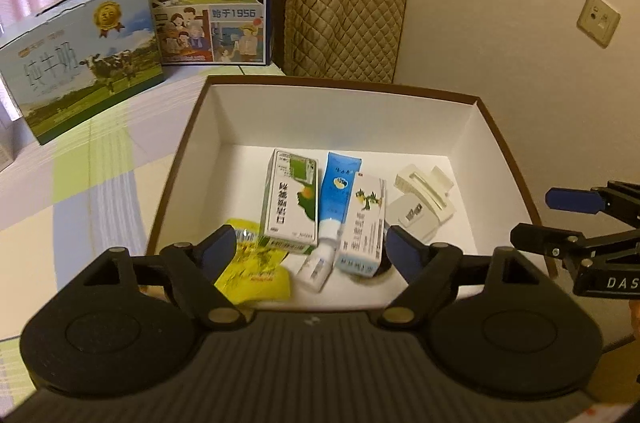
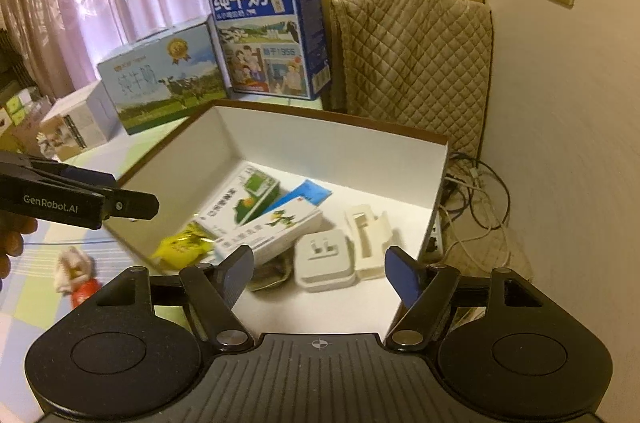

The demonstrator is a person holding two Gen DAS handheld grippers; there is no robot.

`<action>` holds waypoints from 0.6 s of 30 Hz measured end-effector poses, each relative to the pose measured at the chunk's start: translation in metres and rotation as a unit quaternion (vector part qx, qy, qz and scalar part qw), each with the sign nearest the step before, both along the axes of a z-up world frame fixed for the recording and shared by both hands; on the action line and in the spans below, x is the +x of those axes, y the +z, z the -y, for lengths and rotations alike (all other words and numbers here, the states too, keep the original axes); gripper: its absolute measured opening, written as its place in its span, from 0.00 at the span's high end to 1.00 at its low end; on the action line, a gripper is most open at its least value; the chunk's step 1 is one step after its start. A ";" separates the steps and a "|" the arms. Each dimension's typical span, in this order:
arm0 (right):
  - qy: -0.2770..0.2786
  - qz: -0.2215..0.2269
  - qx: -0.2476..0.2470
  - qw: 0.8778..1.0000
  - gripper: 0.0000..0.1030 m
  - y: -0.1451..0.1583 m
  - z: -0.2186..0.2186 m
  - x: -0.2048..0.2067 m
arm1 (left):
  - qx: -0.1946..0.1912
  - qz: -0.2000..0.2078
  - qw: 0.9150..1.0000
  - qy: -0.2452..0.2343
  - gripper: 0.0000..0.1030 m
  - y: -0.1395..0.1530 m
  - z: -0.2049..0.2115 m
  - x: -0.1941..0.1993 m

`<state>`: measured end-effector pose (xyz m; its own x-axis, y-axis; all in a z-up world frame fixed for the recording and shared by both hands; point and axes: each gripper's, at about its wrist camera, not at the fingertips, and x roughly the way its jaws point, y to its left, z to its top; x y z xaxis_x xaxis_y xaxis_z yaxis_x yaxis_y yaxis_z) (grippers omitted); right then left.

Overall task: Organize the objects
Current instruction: 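Withdraw both open tools from the box toward the towel and red packet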

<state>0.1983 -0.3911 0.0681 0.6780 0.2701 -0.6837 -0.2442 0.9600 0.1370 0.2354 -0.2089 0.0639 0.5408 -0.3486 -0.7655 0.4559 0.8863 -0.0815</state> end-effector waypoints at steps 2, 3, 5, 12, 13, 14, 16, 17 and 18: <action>0.003 0.003 0.009 1.000 0.32 0.005 -0.003 -0.010 | -0.004 0.002 1.000 -0.003 0.23 0.005 -0.009 -0.009; 0.003 0.004 0.013 1.000 0.32 0.007 -0.005 -0.015 | -0.006 0.003 1.000 -0.005 0.23 0.007 -0.014 -0.014; 0.007 0.005 0.020 1.000 0.32 0.012 -0.012 -0.024 | -0.009 0.006 1.000 -0.006 0.23 0.011 -0.023 -0.023; 0.031 0.009 0.040 0.999 0.32 0.019 -0.042 -0.053 | -0.025 0.012 1.000 0.016 0.23 0.020 -0.069 -0.054; 0.033 0.008 0.044 0.998 0.32 0.019 -0.047 -0.056 | -0.028 0.014 0.999 0.022 0.23 0.020 -0.076 -0.058; 0.036 0.005 0.048 0.998 0.32 0.019 -0.053 -0.059 | -0.031 0.015 0.999 0.029 0.22 0.021 -0.084 -0.062; 0.041 0.000 0.056 0.998 0.32 0.017 -0.063 -0.065 | -0.039 0.016 0.998 0.047 0.20 0.021 -0.100 -0.070; 0.041 -0.002 0.060 0.997 0.32 0.016 -0.067 -0.067 | -0.043 0.014 0.997 0.055 0.20 0.021 -0.109 -0.074; 0.040 -0.006 0.064 0.997 0.32 0.014 -0.072 -0.070 | -0.044 0.012 0.997 0.064 0.20 0.020 -0.116 -0.077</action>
